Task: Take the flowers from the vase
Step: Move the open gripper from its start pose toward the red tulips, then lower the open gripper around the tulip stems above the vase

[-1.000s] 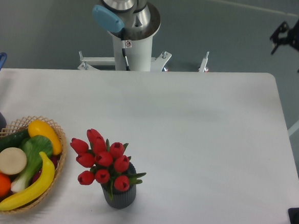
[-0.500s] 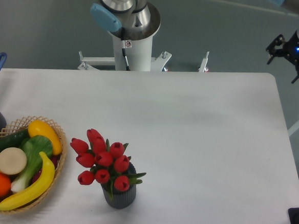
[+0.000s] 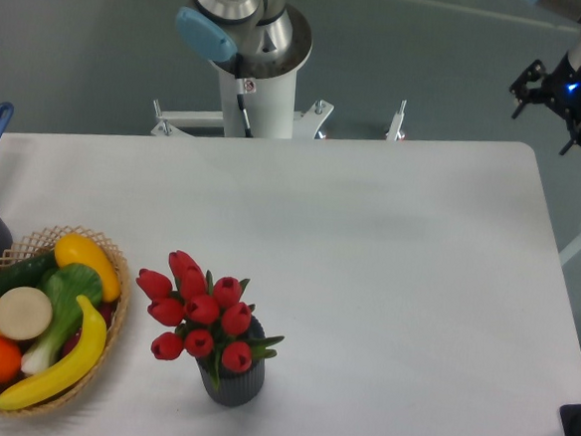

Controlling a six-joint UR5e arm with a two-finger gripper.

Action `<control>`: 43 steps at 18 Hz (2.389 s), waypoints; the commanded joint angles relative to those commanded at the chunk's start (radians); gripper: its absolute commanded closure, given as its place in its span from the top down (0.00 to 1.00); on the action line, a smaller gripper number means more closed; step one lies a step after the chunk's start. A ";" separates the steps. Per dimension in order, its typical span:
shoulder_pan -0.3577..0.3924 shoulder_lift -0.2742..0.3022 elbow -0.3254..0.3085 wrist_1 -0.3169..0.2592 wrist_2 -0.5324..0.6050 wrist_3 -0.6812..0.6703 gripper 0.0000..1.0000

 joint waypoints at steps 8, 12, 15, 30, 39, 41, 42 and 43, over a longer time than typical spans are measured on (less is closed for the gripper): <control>-0.043 0.060 -0.176 0.051 -0.322 -0.166 1.00; -0.141 0.092 -0.252 0.067 -0.434 -0.171 1.00; -0.207 0.135 -0.275 0.066 -0.518 -0.168 1.00; -0.587 -0.089 -0.180 0.460 -0.987 -0.376 1.00; -0.615 -0.158 -0.150 0.474 -0.988 -0.378 1.00; -0.617 -0.164 -0.149 0.474 -0.988 -0.379 1.00; -0.617 -0.164 -0.149 0.474 -0.990 -0.383 1.00; -0.618 -0.164 -0.147 0.474 -0.991 -0.399 1.00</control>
